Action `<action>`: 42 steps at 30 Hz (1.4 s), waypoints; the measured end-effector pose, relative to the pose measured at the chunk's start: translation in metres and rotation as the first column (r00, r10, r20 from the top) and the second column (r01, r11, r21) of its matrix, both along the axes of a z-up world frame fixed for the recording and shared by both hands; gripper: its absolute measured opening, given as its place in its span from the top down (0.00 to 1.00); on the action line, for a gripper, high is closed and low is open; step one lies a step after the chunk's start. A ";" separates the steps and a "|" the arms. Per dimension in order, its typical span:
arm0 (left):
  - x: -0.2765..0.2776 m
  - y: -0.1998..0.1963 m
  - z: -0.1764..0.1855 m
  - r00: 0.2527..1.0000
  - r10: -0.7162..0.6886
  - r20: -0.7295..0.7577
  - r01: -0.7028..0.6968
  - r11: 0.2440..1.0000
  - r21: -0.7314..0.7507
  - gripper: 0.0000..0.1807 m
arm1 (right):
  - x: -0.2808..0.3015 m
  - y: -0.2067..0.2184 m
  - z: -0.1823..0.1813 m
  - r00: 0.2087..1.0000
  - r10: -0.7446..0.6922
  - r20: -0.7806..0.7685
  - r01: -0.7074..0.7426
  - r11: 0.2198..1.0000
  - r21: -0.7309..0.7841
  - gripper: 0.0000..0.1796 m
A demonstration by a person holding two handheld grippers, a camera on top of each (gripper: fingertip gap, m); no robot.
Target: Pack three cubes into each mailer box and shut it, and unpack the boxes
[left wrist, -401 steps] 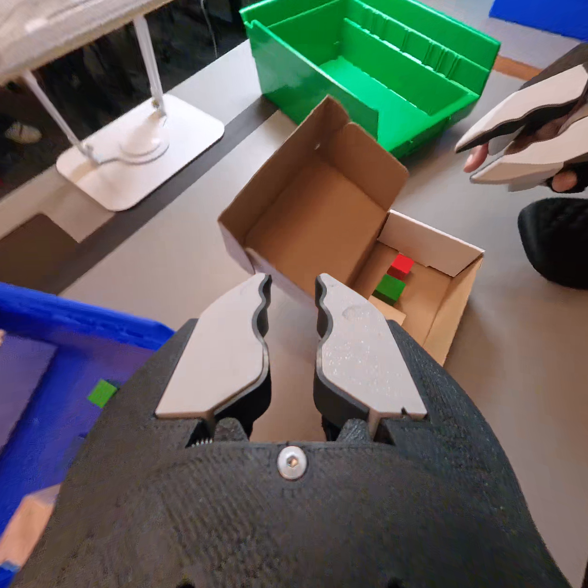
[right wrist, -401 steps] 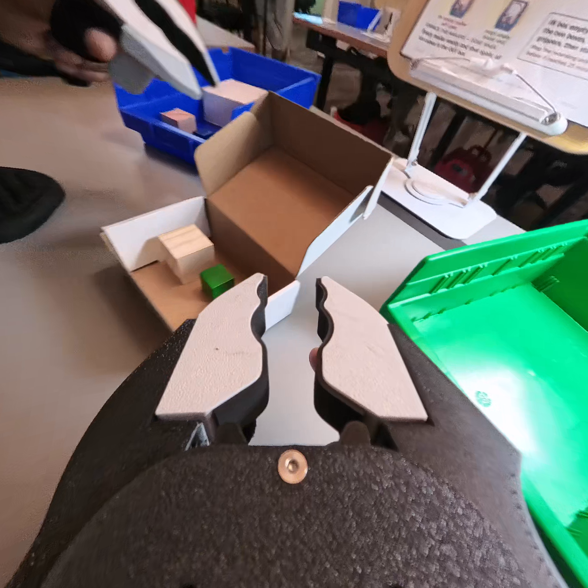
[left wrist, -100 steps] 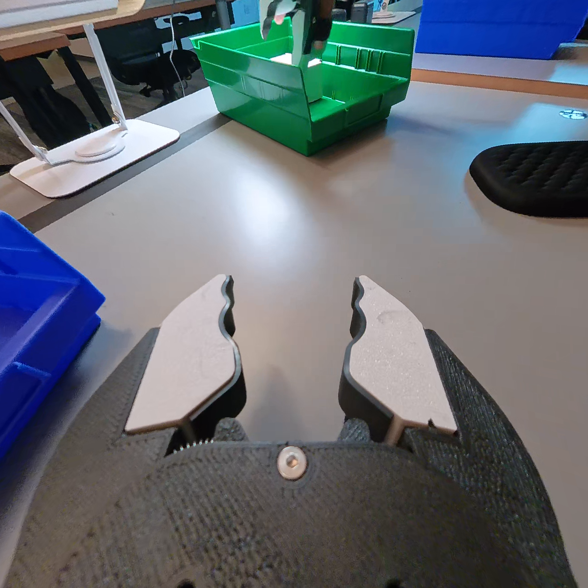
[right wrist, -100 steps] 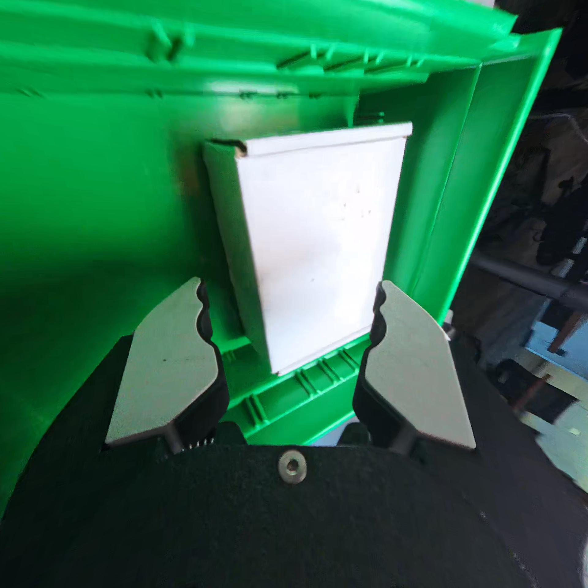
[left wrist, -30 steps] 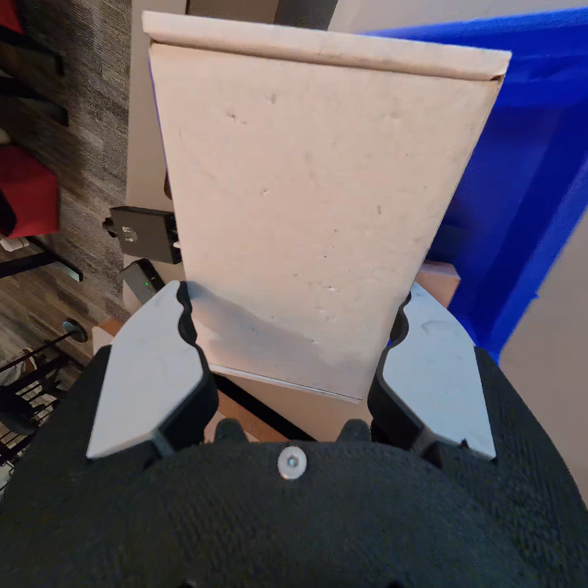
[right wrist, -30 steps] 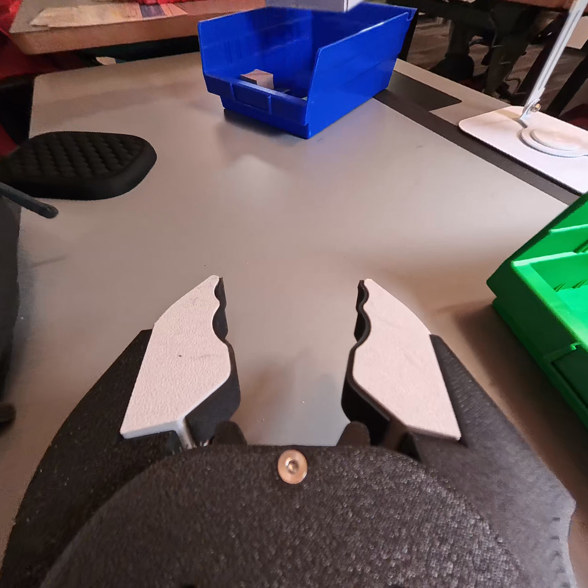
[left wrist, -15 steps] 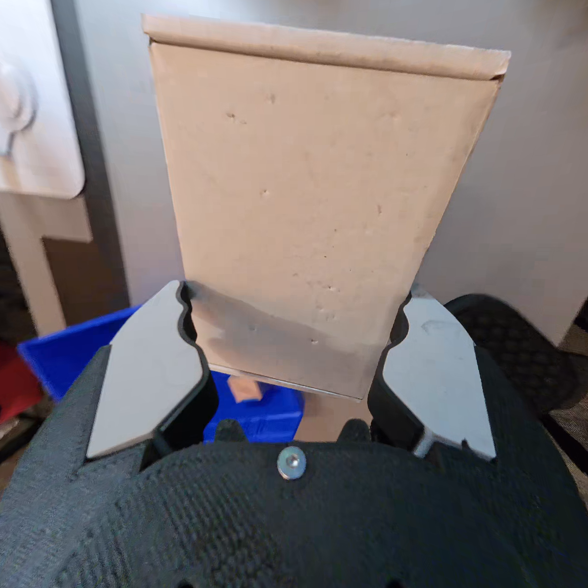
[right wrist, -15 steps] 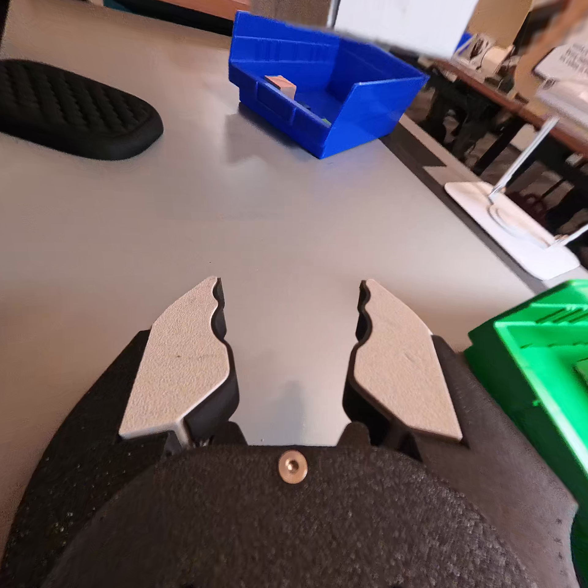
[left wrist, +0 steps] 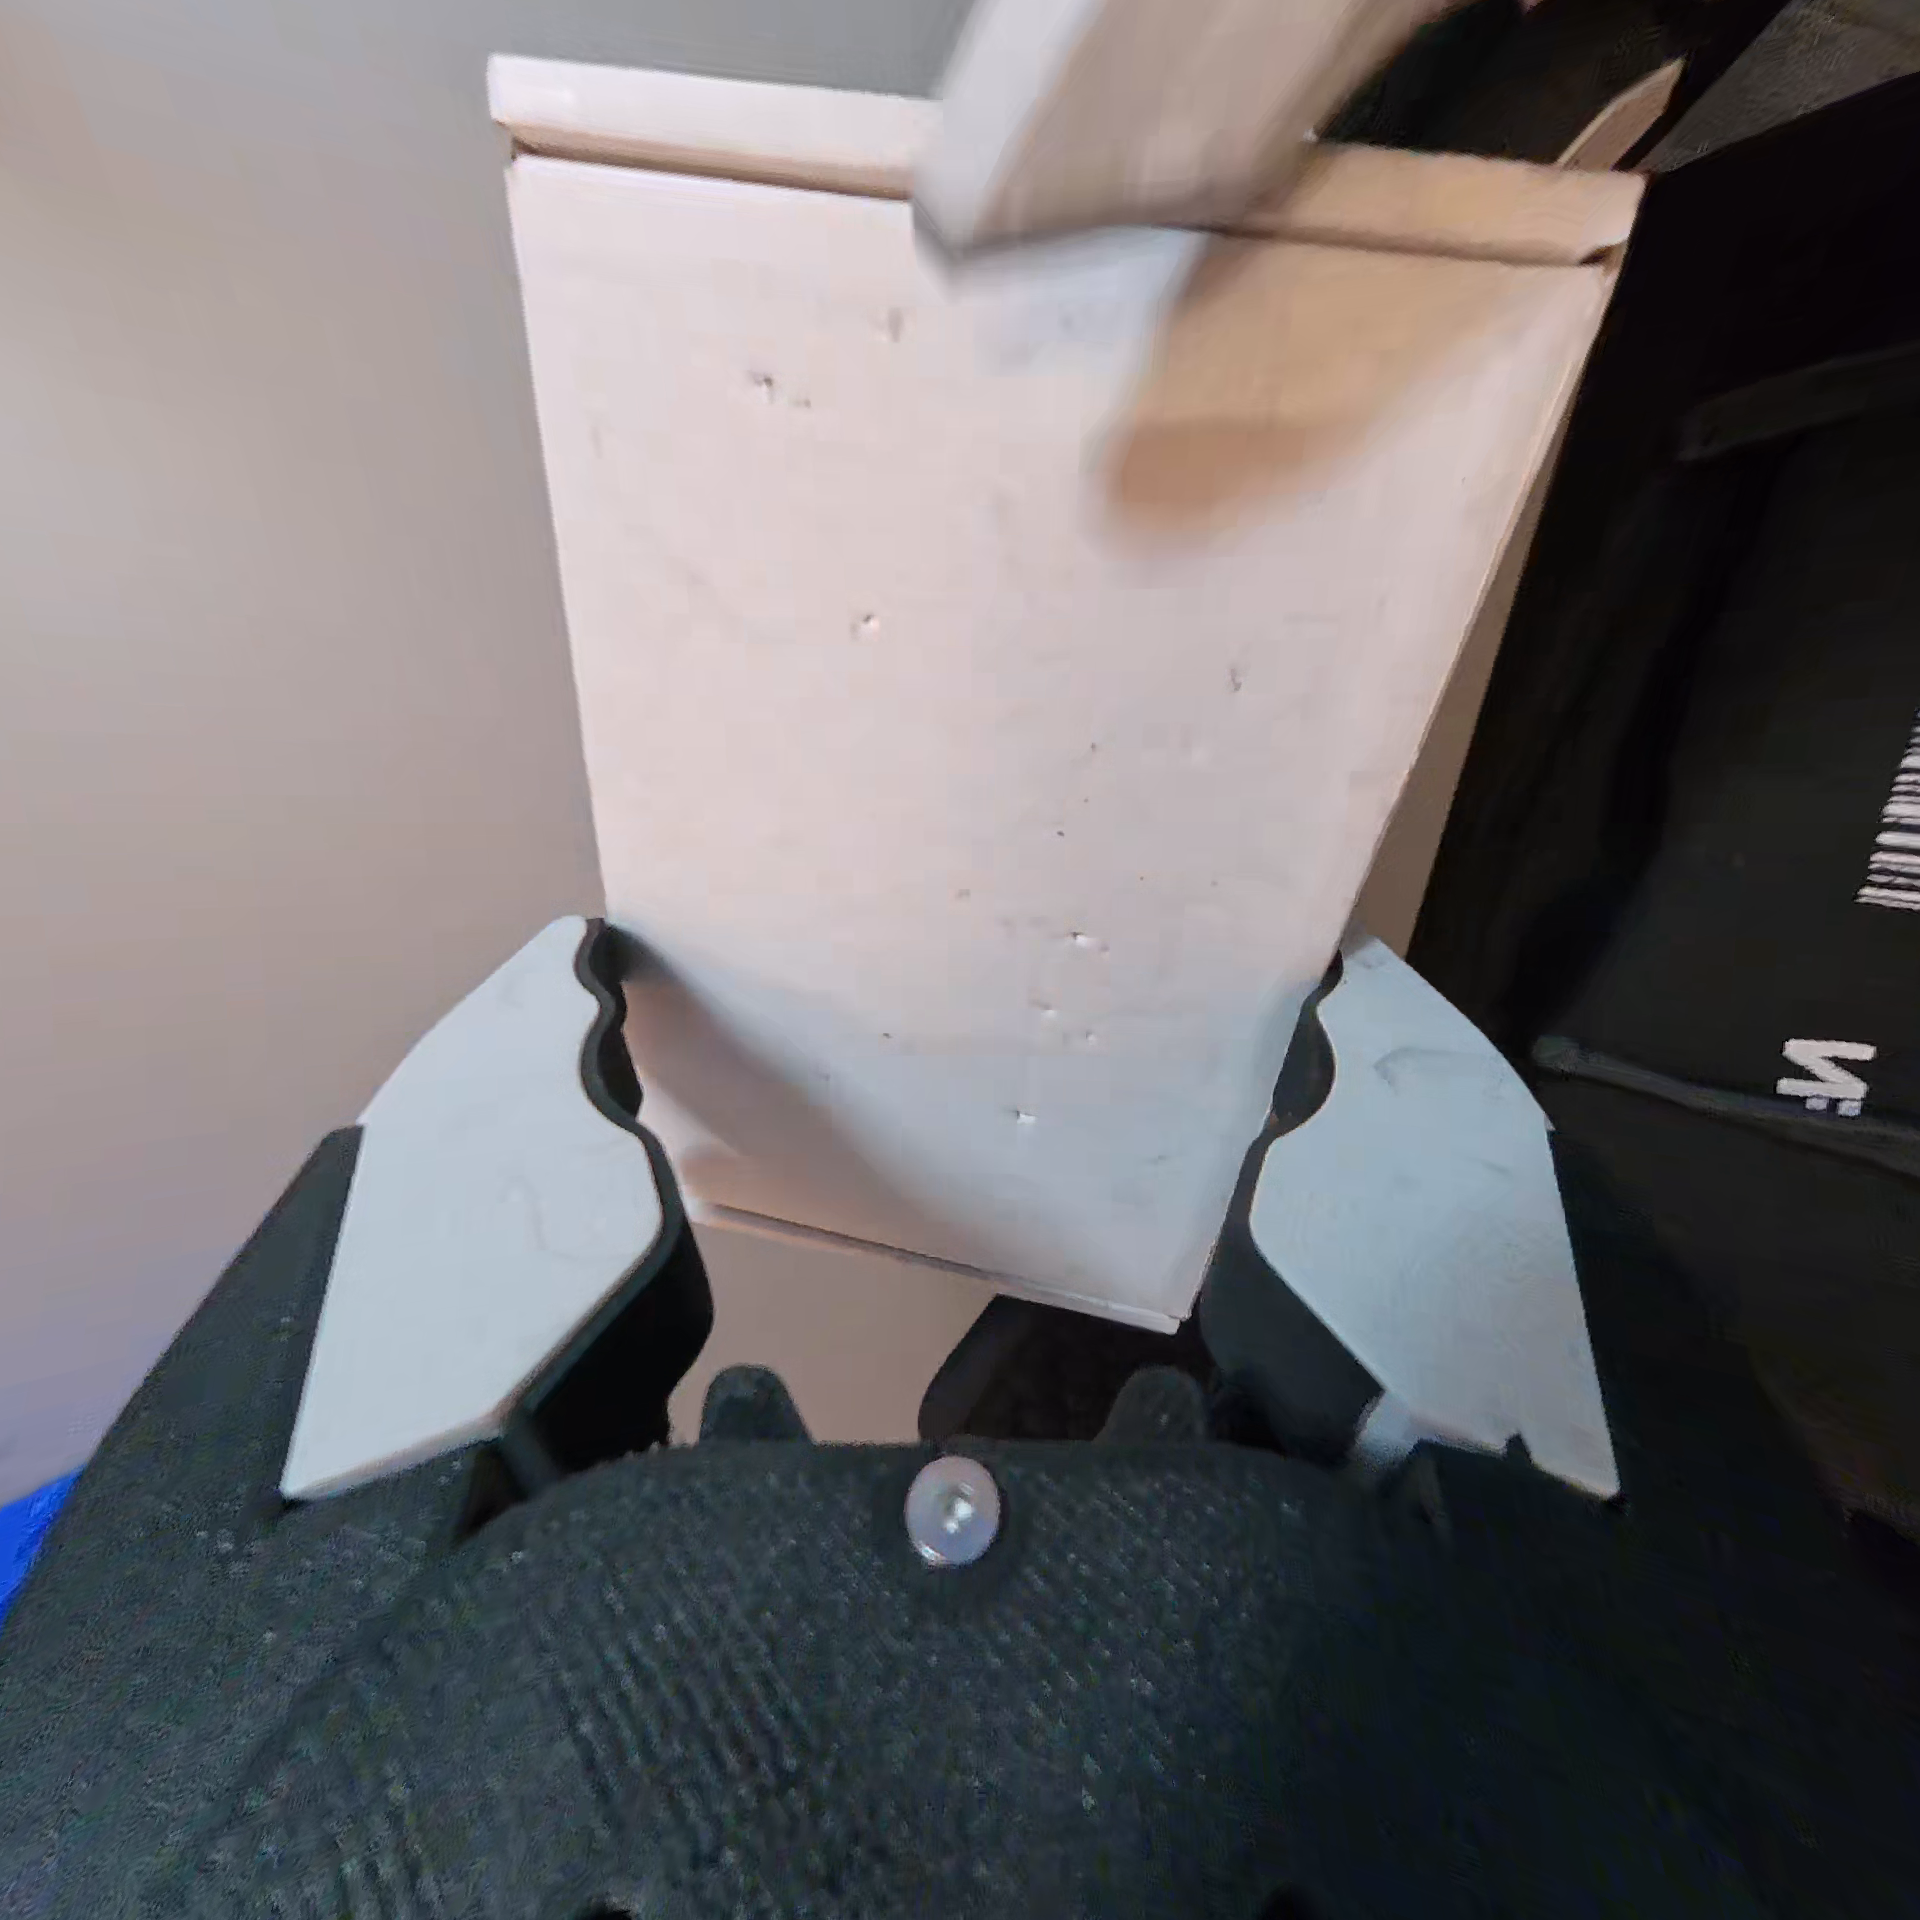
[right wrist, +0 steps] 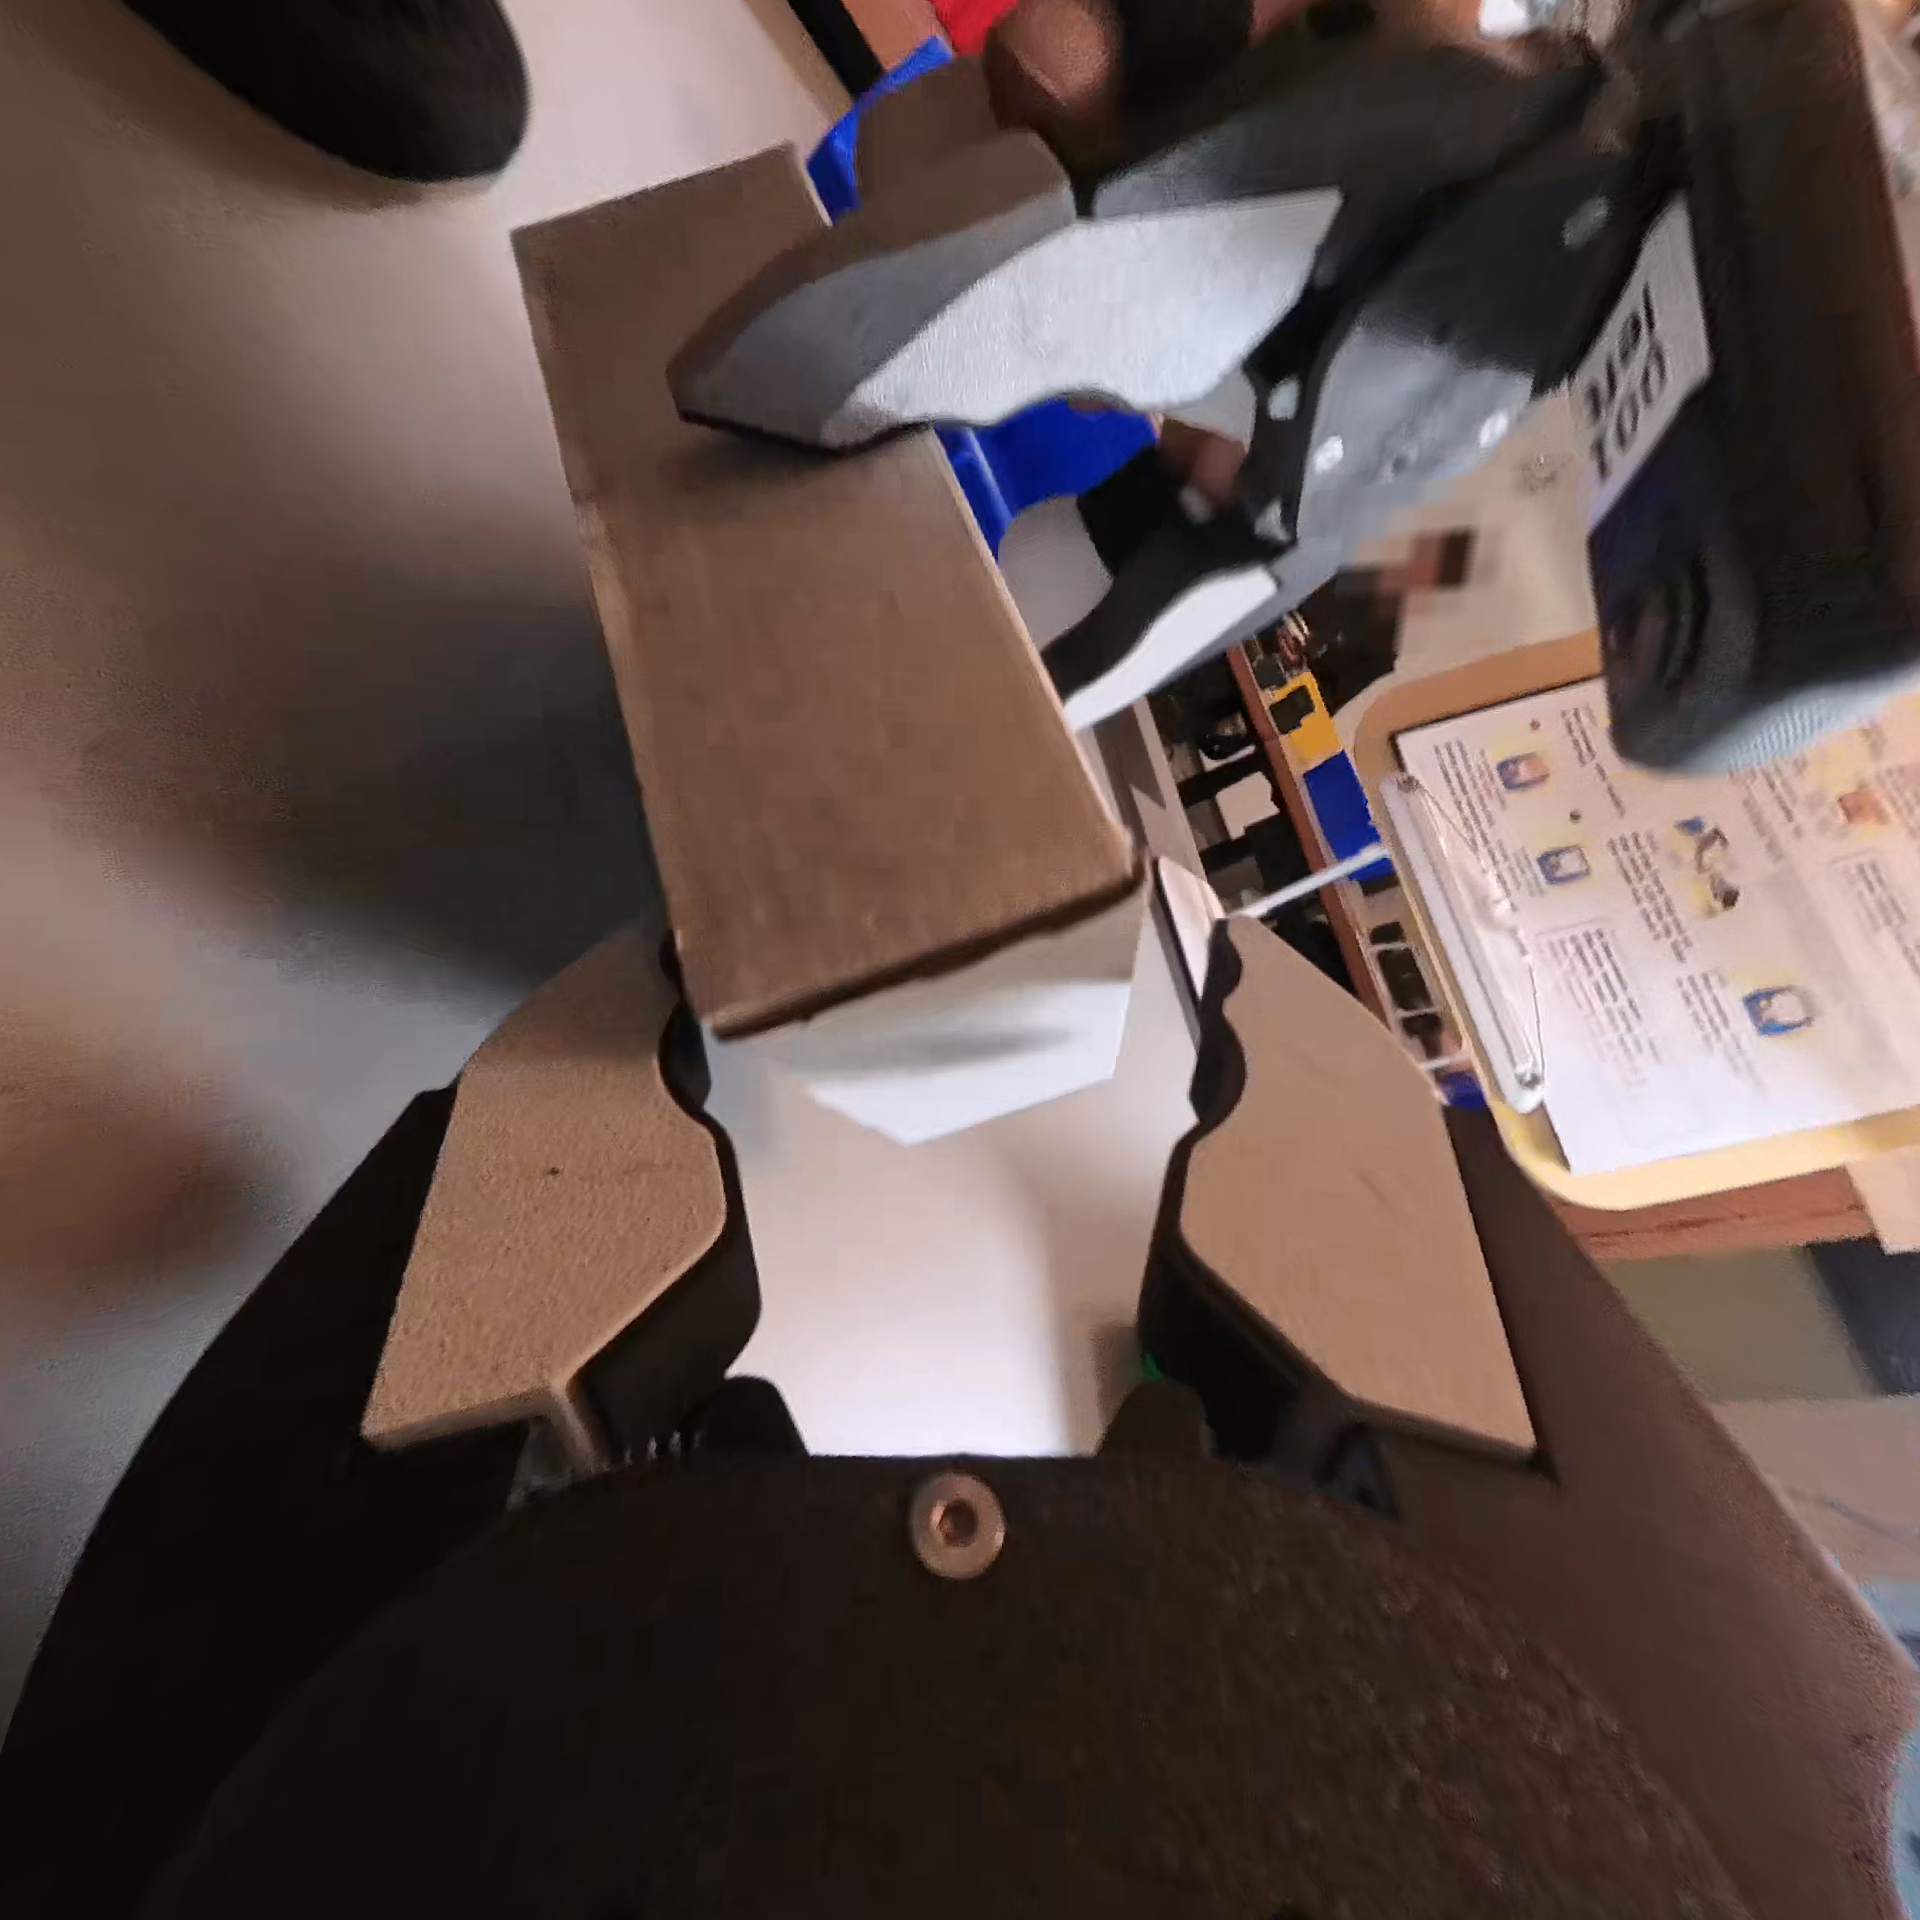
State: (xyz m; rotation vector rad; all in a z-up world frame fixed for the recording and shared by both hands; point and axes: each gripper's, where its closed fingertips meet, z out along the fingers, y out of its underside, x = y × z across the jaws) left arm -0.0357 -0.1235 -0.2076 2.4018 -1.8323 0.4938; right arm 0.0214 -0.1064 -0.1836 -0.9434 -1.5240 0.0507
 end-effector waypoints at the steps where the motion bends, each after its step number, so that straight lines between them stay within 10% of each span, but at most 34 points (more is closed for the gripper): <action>1: 0.004 -0.003 -0.002 1.000 -0.002 0.017 0.002 1.000 -0.012 0.33 | -0.002 -0.004 -0.002 1.000 0.021 0.015 -0.021 1.000 0.008 0.53; 6: 0.027 0.008 0.010 0.959 -0.011 0.283 -0.017 0.995 0.098 0.36 | 0.002 -0.003 -0.006 0.999 0.038 0.010 -0.037 0.998 -0.054 0.57; 15: 0.014 0.000 0.073 0.587 -0.013 0.809 -0.269 0.940 0.211 0.41 | 0.021 0.014 -0.007 0.991 0.002 -0.136 -0.089 0.765 -0.638 0.57; 23: 0.010 0.013 0.005 0.637 0.008 0.771 -0.385 0.870 0.309 0.50 | 0.013 0.012 -0.013 0.990 0.016 -0.137 -0.123 0.543 -0.831 0.57; 42: 0.001 0.022 0.005 0.669 0.096 0.737 -0.458 0.835 0.307 0.60 | -0.012 0.018 0.047 0.991 -0.098 0.091 0.119 0.956 -0.269 0.66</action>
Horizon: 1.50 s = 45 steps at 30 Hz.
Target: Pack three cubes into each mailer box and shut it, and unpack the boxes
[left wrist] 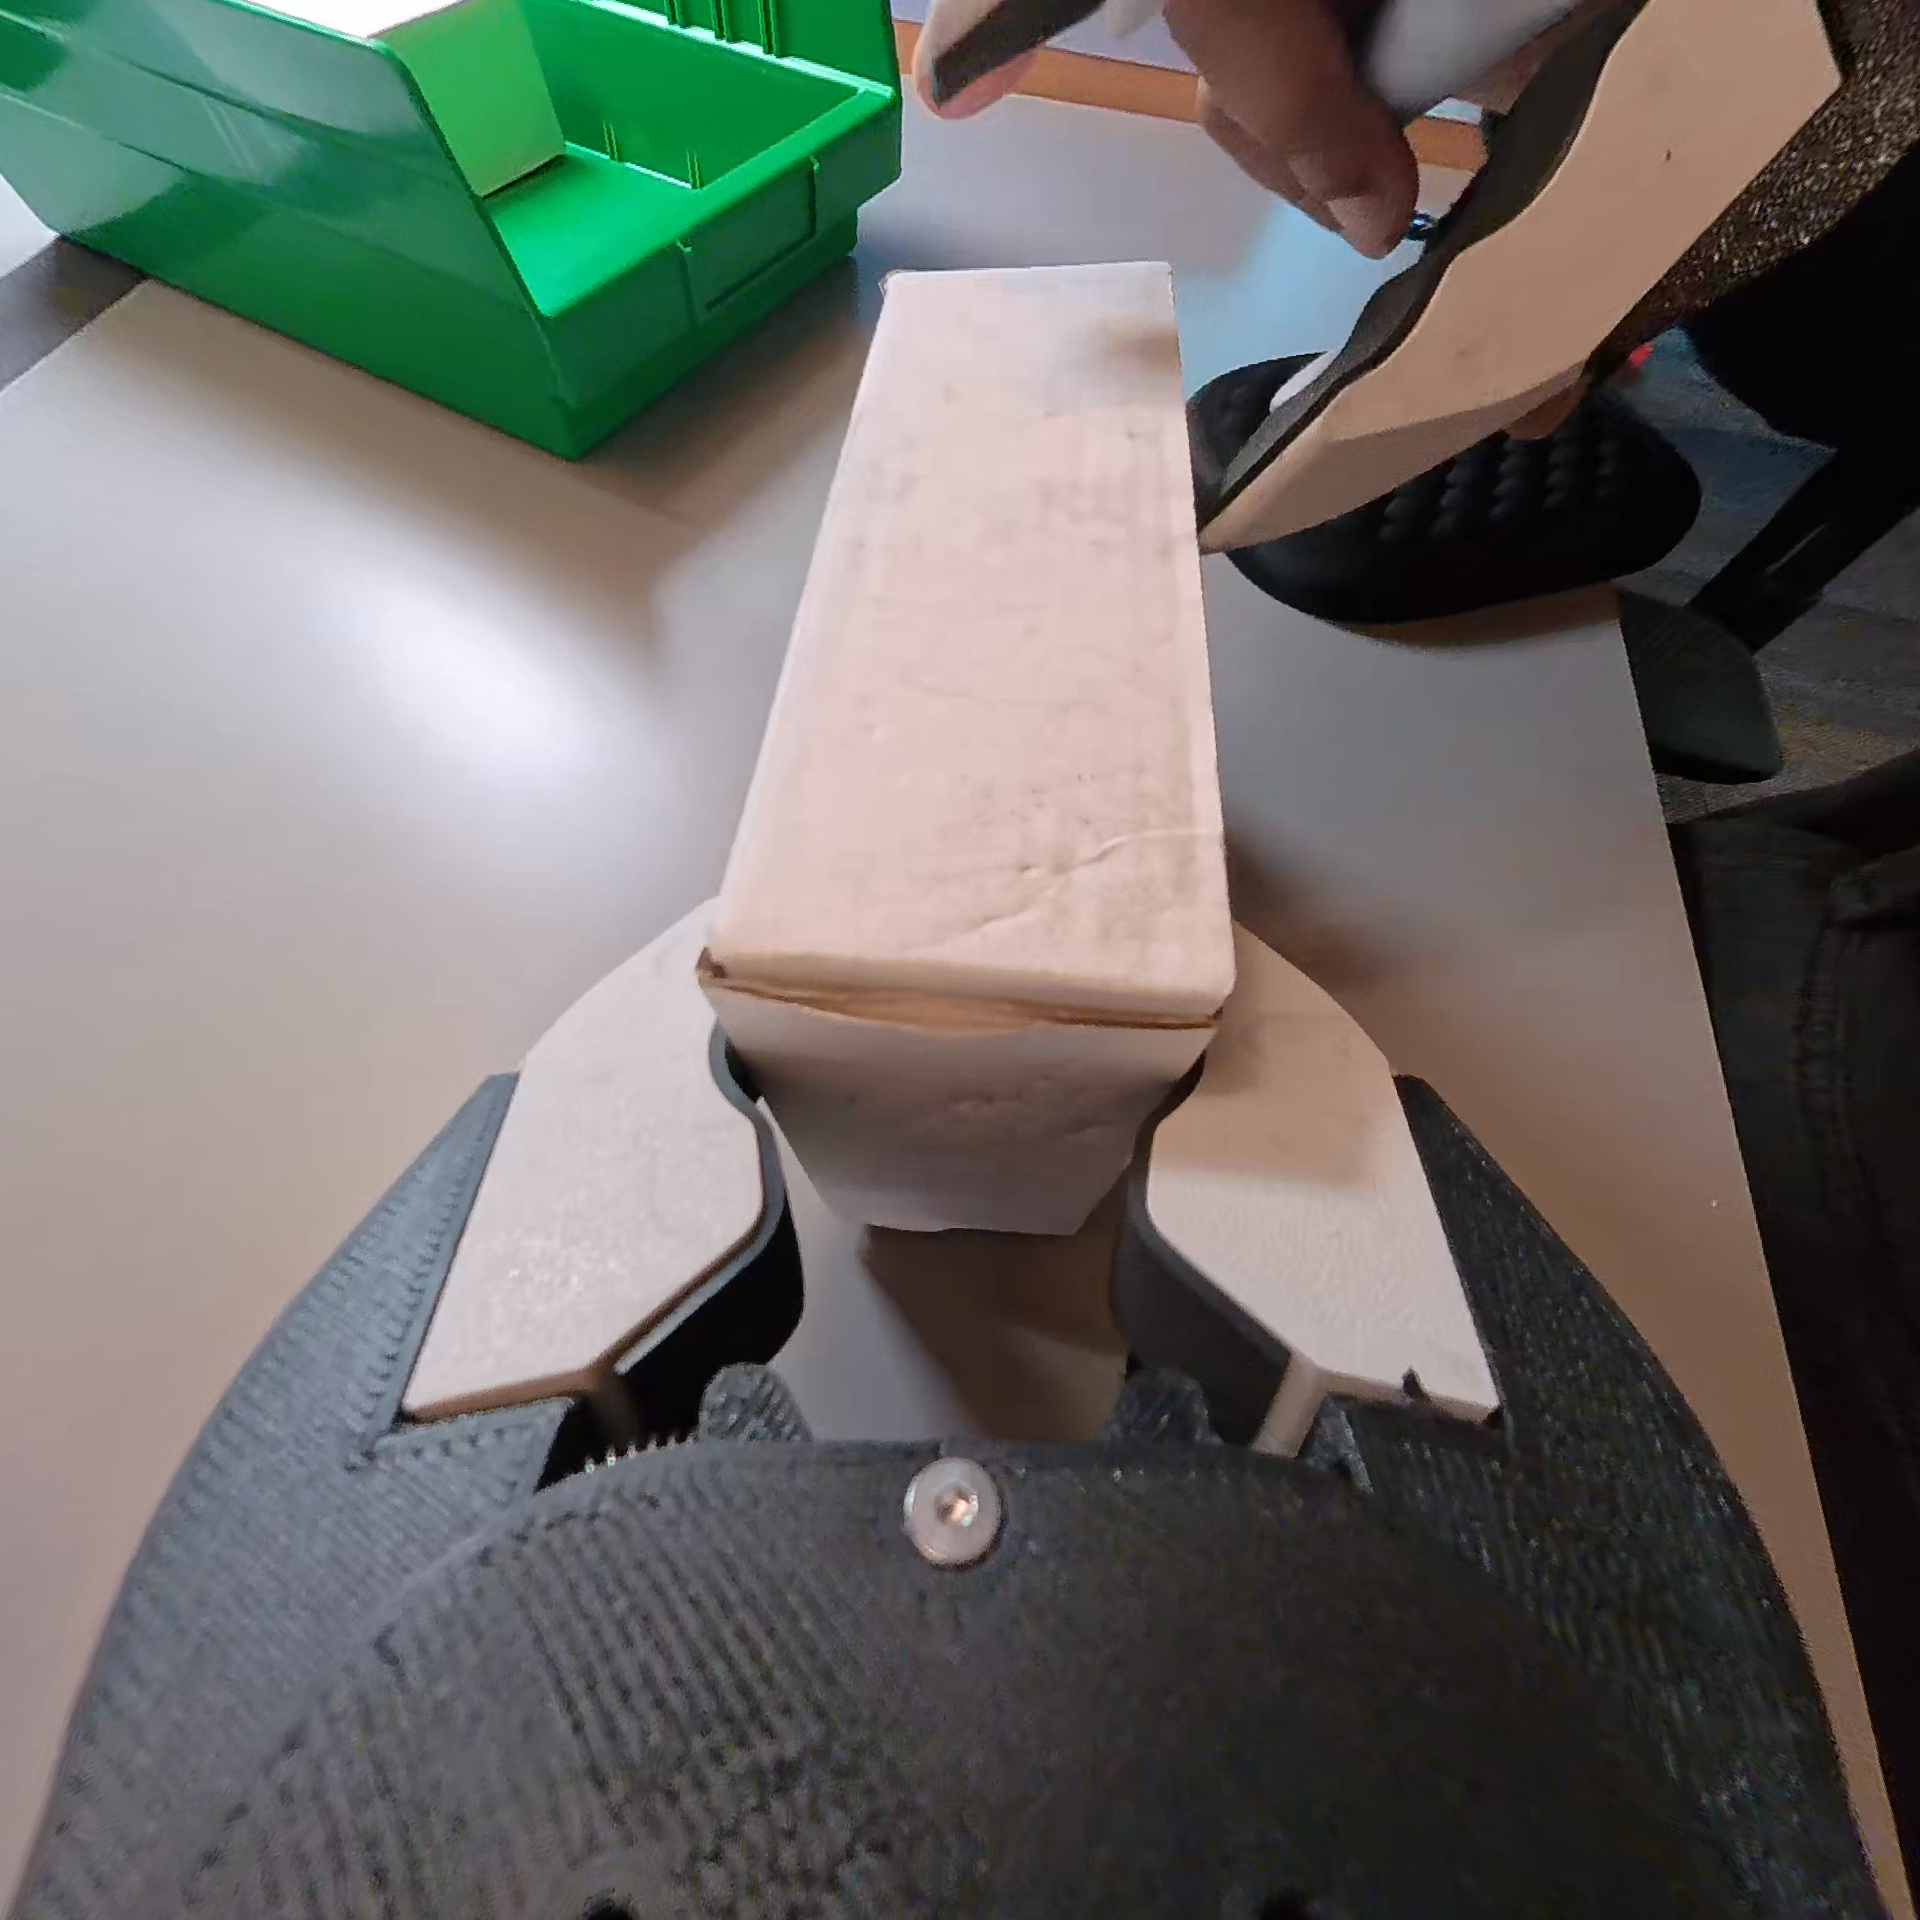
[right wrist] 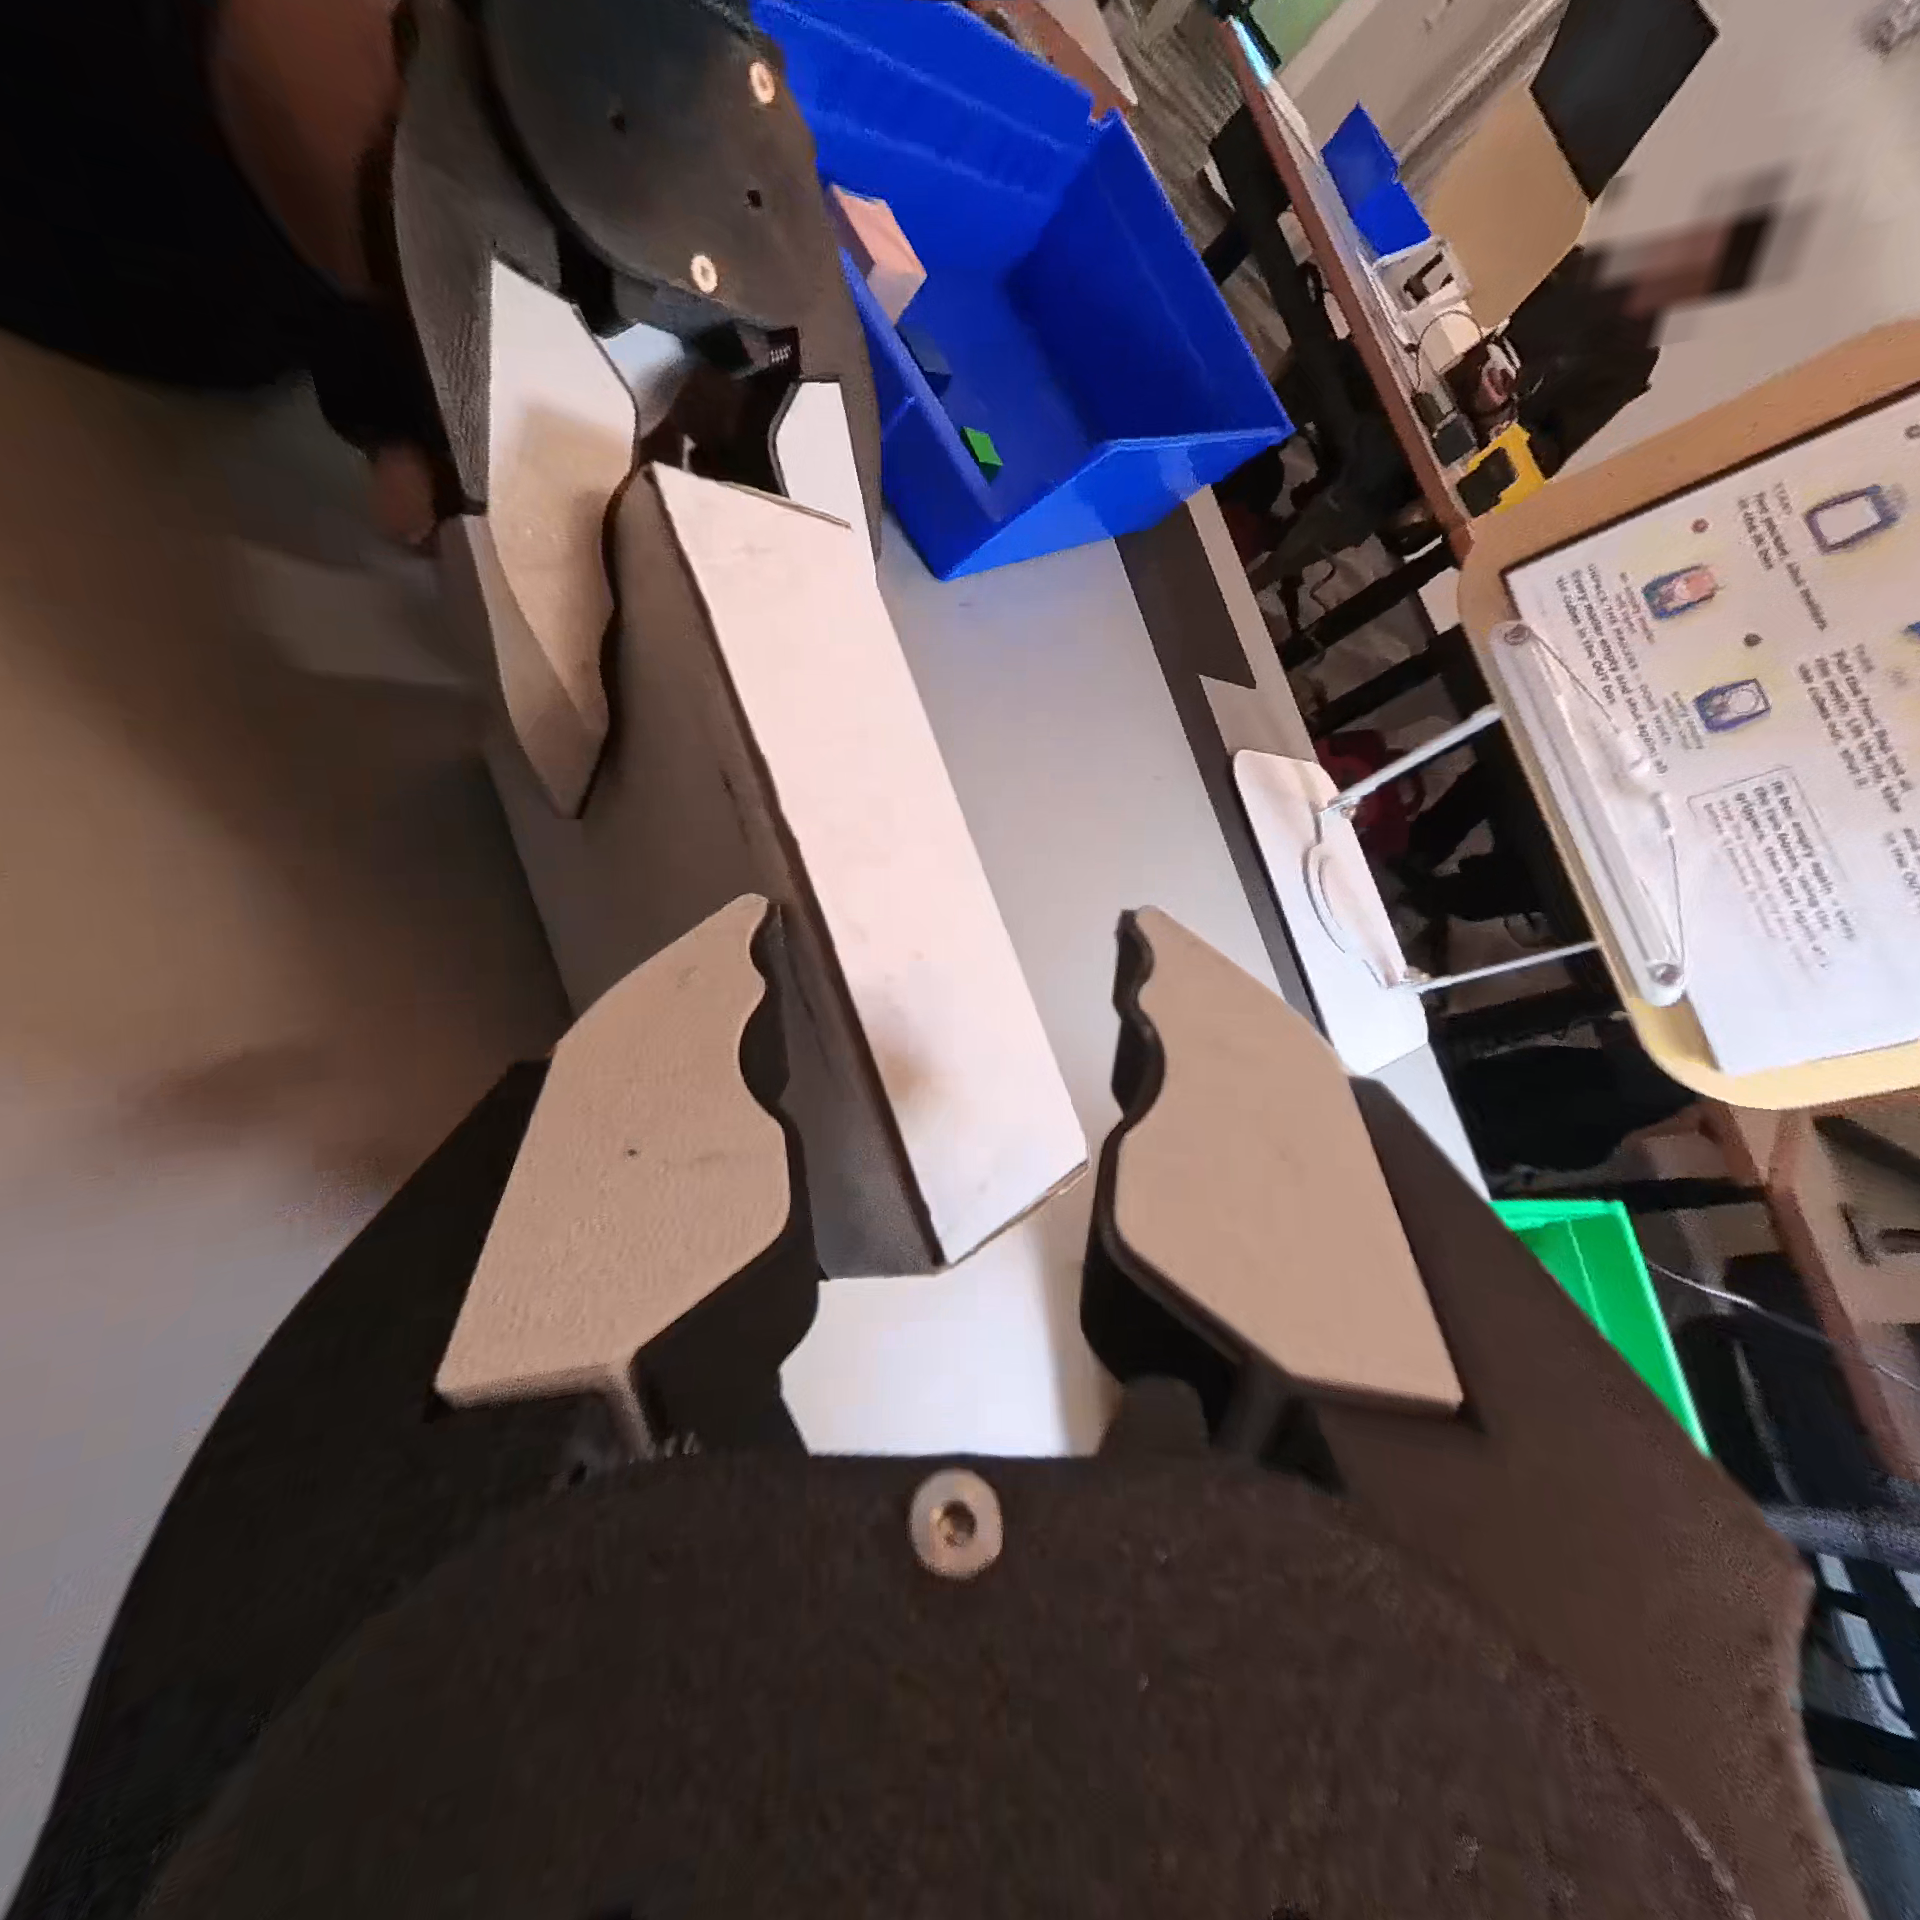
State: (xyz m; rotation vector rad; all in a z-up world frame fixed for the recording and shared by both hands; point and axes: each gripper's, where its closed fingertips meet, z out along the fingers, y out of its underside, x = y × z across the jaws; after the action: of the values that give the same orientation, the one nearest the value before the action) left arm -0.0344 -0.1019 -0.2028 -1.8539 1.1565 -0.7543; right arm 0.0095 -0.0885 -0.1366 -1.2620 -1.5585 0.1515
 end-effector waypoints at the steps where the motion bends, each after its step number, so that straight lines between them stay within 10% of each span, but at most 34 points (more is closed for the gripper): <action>1: -0.001 0.000 0.000 1.000 0.004 0.000 -0.004 1.000 -0.004 0.60 | -0.001 0.000 0.000 1.000 0.000 0.014 0.000 1.000 0.008 0.67; 29: -0.014 0.003 -0.004 0.994 0.072 -0.081 -0.071 0.997 0.009 0.61 | -0.029 0.003 -0.002 0.933 -0.033 0.359 -0.131 0.896 0.424 0.93; 37: -0.013 0.000 -0.004 0.992 0.064 -0.105 -0.058 0.996 0.061 0.61 | -0.032 0.003 -0.007 0.914 0.002 0.405 -0.193 0.881 0.431 0.99; 45: -0.006 -0.001 0.009 0.999 0.015 -0.036 -0.010 0.992 0.129 0.61 | -0.029 -0.008 0.006 0.898 0.161 0.410 -0.222 0.969 0.106 0.96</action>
State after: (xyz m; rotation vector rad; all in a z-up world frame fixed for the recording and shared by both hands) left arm -0.0406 -0.1026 -0.1941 -1.7727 1.1874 -0.6261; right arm -0.0191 -0.0967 -0.1310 -1.0596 -2.0083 -0.1060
